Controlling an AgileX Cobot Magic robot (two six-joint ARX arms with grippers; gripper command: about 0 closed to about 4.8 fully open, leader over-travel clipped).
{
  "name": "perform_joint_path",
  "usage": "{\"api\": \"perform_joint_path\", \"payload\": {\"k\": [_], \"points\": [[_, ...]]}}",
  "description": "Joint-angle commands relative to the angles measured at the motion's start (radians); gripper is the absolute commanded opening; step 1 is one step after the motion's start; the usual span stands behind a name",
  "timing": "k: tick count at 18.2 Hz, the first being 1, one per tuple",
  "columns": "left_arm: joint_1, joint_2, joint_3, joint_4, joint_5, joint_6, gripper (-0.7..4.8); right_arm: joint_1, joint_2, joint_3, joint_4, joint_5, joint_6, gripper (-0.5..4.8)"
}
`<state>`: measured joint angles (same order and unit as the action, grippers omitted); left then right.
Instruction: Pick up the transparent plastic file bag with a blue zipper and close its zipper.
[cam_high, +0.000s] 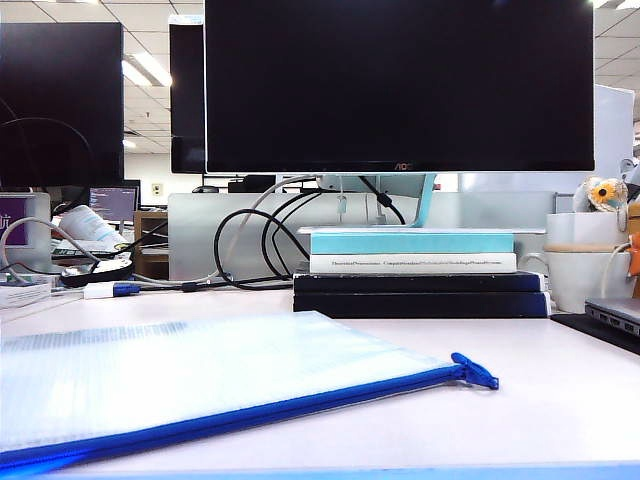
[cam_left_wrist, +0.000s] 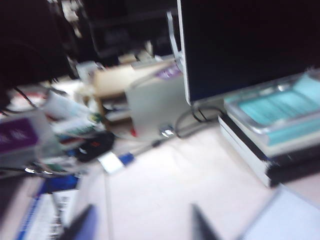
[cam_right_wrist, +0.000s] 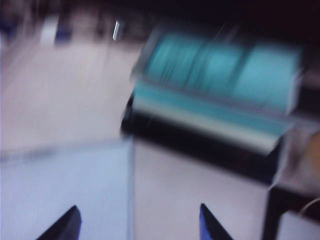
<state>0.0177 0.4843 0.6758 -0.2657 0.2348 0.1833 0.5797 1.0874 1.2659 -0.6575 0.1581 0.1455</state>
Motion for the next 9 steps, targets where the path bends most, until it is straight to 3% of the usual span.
{"api": "perform_joint_path", "payload": {"k": [1,3,5,9], "points": [[0.013,-0.075,-0.024,0.009,-0.025,-0.012,2.08,-0.002,-0.165,-0.016,0.081,0.103,-0.052,2.07],[0.02,-0.101,-0.061,0.021,-0.023,-0.033,2.08,-0.01,-0.253,-0.072,0.145,0.11,-0.071,2.01],[0.023,-0.148,-0.108,0.02,0.03,-0.065,2.08,-0.04,-0.435,-0.219,0.244,0.126,-0.085,1.15],[0.024,-0.248,-0.148,0.013,0.04,-0.09,2.04,-0.096,-0.792,-0.46,0.241,0.121,-0.128,1.05]]}}
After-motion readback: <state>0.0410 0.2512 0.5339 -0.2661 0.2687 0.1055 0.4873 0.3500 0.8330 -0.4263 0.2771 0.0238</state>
